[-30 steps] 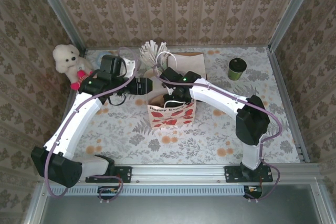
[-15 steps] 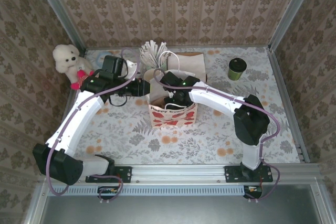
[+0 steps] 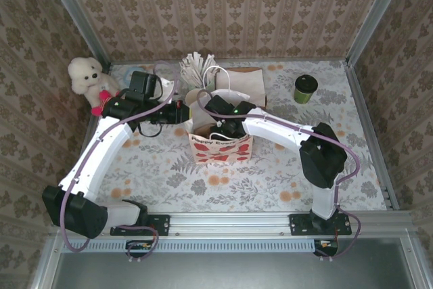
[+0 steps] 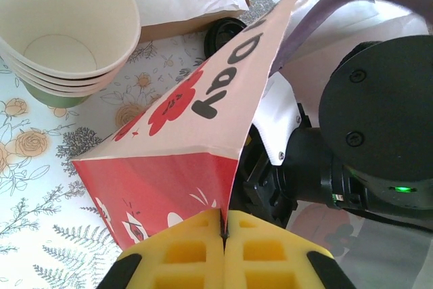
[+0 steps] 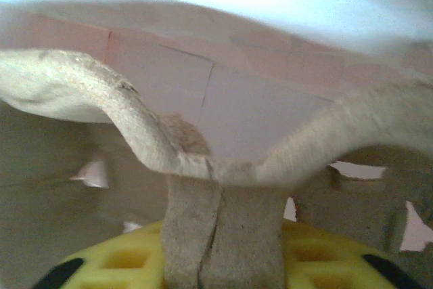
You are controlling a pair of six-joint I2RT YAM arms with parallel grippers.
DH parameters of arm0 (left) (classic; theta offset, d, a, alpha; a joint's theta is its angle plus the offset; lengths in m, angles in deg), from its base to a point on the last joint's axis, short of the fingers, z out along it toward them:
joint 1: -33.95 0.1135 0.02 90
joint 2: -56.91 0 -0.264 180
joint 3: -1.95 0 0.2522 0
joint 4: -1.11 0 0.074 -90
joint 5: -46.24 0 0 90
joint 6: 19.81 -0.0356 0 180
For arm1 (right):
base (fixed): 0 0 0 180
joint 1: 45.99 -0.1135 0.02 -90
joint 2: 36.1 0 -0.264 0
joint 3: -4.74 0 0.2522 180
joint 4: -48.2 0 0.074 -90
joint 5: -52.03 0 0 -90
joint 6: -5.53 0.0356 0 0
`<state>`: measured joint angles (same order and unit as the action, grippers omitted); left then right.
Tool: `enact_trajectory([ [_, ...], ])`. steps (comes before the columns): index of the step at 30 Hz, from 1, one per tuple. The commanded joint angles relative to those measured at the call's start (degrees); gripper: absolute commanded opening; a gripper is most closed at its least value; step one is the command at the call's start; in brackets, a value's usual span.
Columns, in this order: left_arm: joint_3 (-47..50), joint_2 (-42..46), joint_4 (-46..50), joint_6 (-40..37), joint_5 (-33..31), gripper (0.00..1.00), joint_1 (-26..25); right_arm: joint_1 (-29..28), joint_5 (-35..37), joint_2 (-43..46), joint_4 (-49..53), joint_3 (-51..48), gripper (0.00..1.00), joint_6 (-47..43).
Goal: Pack the takeout coffee
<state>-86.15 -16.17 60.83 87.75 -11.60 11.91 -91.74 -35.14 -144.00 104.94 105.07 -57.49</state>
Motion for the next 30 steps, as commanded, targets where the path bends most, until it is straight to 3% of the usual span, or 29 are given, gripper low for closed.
enact_trajectory([
  [1, -0.79, 0.58, 0.91, 0.26, 1.07, 0.03, 0.39, -0.63, 0.99, 2.23, -2.2, -1.57, 0.41, 0.34],
  [4, 0.37, 1.3, -0.78, 1.02, 0.95, 0.05, 0.42, -0.68, 0.71, 1.62, -0.87, -0.69, 0.48, 0.03],
  [7, 0.76, 1.44, -1.26, 1.52, -0.13, 0.13, 0.43, -0.73, -0.1, 2.24, -0.76, -0.38, 0.59, -1.08],
  [17, 2.01, 1.95, -3.46, 1.88, -2.96, 0.1, 0.43, -0.89, -7.41, 6.01, -1.87, -0.72, 0.89, -14.45],
  [18, 1.93, 2.05, -3.56, 1.84, -3.41, 0.1, 0.45, -0.91, -8.65, 5.78, -0.87, -0.31, 1.0, -16.53],
  [21, 1.58, 2.07, -3.83, 1.83, -3.91, 0.1, 0.51, -1.0, -10.24, 4.72, 3.27, 1.34, 0.99, -24.26],
  [24, 1.74, 2.22, -4.43, 2.36, -4.12, 0.1, 0.51, -0.99, -10.5, 3.78, 4.72, 1.86, 0.9, -28.97],
  [26, 2.41, 2.62, -5.09, 2.64, -4.76, 0.11, 0.51, -0.95, -9.83, 2.97, 4.71, 2.14, 0.76, -30.58],
  [30, 4.07, 4.23, -6.57, 3.51, -7.05, 0.14, 0.51, -1.35, -5.88, -0.87, 7.84, 4.78, 0.57, -32.96],
])
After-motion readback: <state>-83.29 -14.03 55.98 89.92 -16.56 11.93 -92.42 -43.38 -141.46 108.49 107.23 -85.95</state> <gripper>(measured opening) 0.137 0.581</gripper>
